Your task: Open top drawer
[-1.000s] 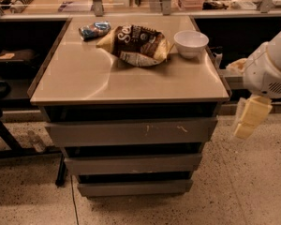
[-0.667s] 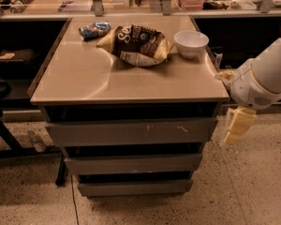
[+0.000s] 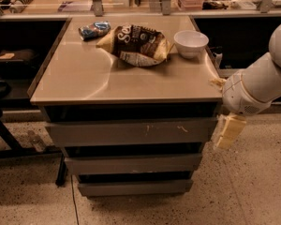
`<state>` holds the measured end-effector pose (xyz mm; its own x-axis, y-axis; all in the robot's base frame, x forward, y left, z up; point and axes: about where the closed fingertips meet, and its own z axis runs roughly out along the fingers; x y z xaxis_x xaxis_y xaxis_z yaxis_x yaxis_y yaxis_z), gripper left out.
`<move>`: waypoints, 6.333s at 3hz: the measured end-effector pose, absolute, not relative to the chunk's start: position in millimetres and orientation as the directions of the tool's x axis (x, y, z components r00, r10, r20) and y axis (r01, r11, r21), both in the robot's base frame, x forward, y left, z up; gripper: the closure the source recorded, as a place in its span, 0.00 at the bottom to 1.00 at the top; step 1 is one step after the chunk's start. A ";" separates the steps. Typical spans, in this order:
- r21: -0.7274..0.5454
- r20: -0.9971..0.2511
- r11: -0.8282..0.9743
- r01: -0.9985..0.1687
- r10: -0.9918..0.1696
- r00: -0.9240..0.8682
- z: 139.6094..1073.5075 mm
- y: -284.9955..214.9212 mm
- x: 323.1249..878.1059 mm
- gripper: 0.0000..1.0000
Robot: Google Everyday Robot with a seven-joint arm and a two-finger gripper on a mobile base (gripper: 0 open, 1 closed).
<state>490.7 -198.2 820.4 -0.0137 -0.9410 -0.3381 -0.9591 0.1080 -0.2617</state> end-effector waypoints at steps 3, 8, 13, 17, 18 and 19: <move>-0.263 -0.423 0.047 -0.964 -0.903 0.071 727.5 -173.0 461.5 0.00; -0.419 -0.416 0.093 -0.903 -0.904 0.100 636.0 -181.8 587.8 0.00; -0.407 -0.429 0.086 -0.909 -0.897 0.107 637.6 -177.4 592.3 0.87; -0.405 -0.433 0.096 -0.909 -0.896 0.098 638.1 -179.5 574.5 0.58; -0.388 -0.438 0.095 -0.917 -0.894 0.092 637.3 -178.4 575.9 0.35; -0.338 -0.503 0.076 -0.938 -0.857 0.112 635.4 -180.2 554.4 0.11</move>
Offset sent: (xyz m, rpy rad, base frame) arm -0.0415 0.0263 -0.1016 0.1185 0.0085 0.0873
